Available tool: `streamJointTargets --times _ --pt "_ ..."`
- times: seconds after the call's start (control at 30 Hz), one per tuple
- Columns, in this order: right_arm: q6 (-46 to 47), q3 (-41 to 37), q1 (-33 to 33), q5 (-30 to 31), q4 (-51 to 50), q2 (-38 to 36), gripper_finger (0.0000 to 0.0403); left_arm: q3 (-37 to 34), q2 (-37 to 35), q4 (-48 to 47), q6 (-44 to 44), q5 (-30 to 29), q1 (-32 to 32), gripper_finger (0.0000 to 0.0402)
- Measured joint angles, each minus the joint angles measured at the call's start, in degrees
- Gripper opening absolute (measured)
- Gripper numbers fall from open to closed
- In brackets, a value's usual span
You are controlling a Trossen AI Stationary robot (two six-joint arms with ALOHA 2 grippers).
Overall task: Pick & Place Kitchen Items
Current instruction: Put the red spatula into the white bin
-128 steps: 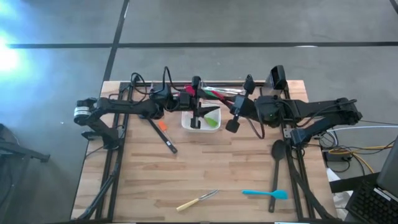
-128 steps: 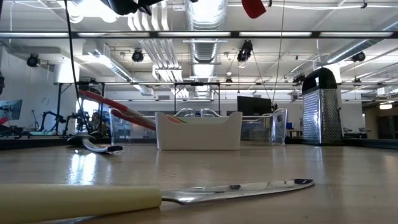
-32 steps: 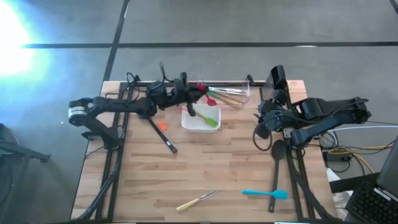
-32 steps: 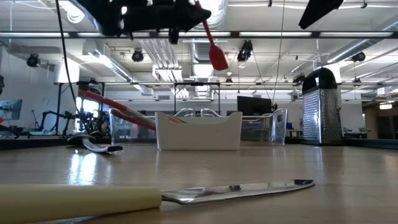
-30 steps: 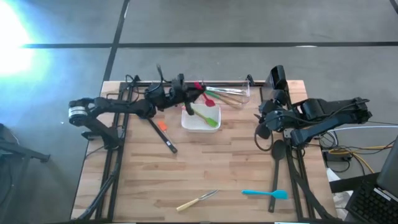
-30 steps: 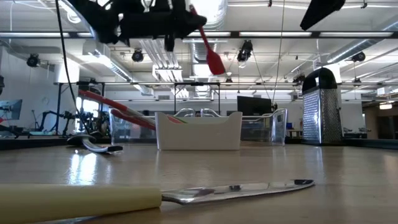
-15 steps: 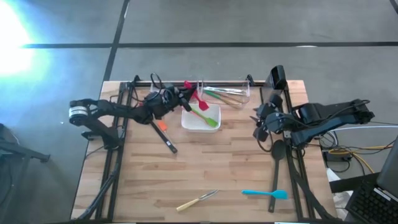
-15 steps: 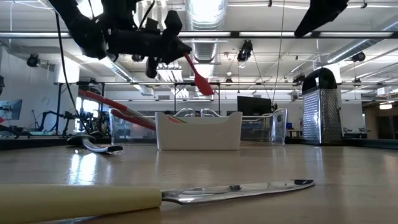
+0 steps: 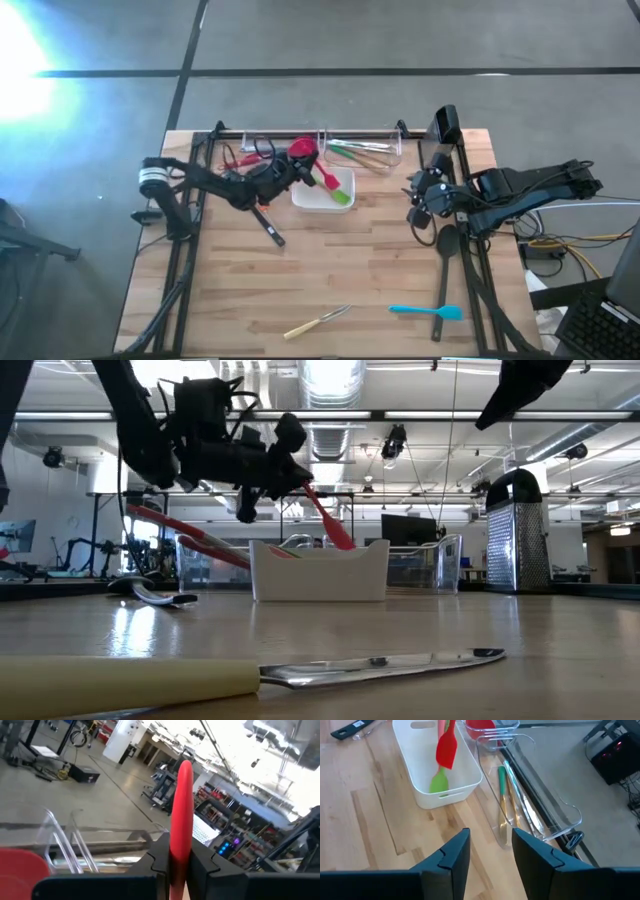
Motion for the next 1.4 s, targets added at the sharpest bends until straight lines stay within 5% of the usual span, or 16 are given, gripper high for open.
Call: streamJointTargets --times 0.37,0.93,1.2,1.4 --pt "0.2 -0.2 0.0 -0.1 -0.1 -0.1 0.0142 0.0 9.8 6.6 -9.8 -3.0 -1.4 0.0031" --pt "0.2 -0.2 0.0 -0.2 0.1 -0.1 0.0123 0.0 10.1 1.5 -12.0 -5.2 -1.5 0.0032" --pt "0.2 -0.2 0.0 -0.2 1.2 -0.1 0.0123 -0.1 10.1 0.8 -11.8 -5.4 -1.4 0.0132" --pt "0.2 -0.2 0.0 -0.2 1.2 -0.1 0.0123 -0.1 10.1 0.7 -11.8 -5.3 -1.4 0.017"
